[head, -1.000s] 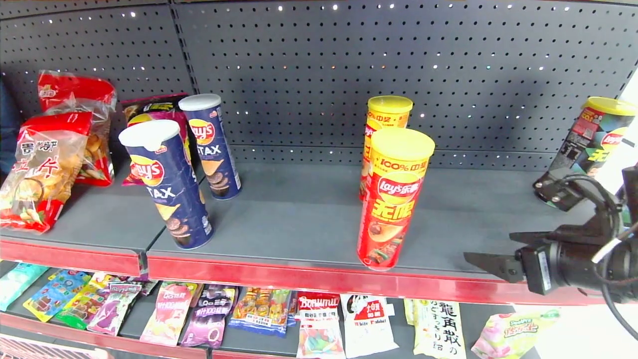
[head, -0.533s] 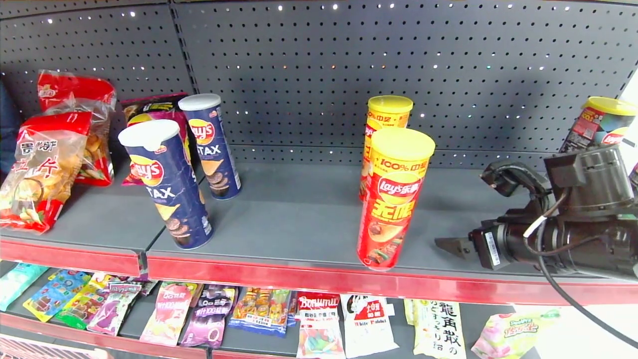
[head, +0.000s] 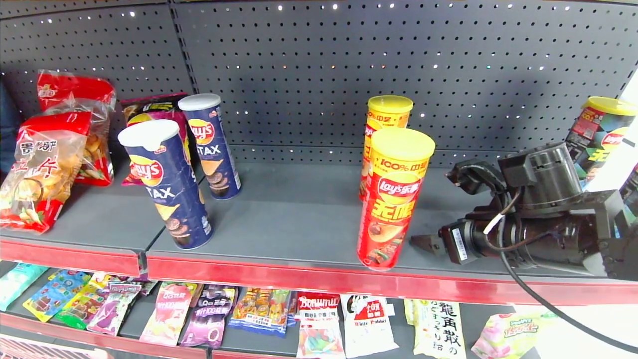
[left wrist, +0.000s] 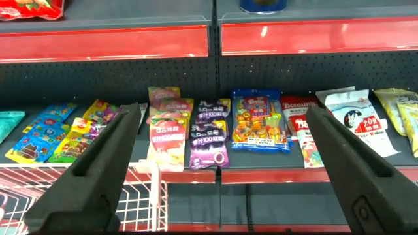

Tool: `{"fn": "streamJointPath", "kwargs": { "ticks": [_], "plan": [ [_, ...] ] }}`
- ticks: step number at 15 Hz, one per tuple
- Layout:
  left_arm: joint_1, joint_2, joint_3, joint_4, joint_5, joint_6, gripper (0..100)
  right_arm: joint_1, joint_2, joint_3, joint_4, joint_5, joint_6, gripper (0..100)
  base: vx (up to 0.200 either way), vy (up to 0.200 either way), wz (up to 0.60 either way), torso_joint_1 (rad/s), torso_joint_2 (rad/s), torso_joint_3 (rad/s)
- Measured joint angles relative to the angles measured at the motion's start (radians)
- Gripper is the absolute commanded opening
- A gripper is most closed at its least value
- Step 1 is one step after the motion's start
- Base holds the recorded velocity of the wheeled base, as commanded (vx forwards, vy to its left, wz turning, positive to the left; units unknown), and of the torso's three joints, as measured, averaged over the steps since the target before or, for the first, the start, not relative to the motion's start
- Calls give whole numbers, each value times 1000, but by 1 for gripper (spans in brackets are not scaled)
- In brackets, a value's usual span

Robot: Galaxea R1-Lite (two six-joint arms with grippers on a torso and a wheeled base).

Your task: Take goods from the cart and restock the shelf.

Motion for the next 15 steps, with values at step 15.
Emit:
{"fn": "streamJointPath", "kwargs": {
  "ticks": [15],
  "plan": [
    [0,0,0,0,-1,0,100,66,41,-37,0,-1,1,100,0,0,0,0,0,0]
  ]
}}
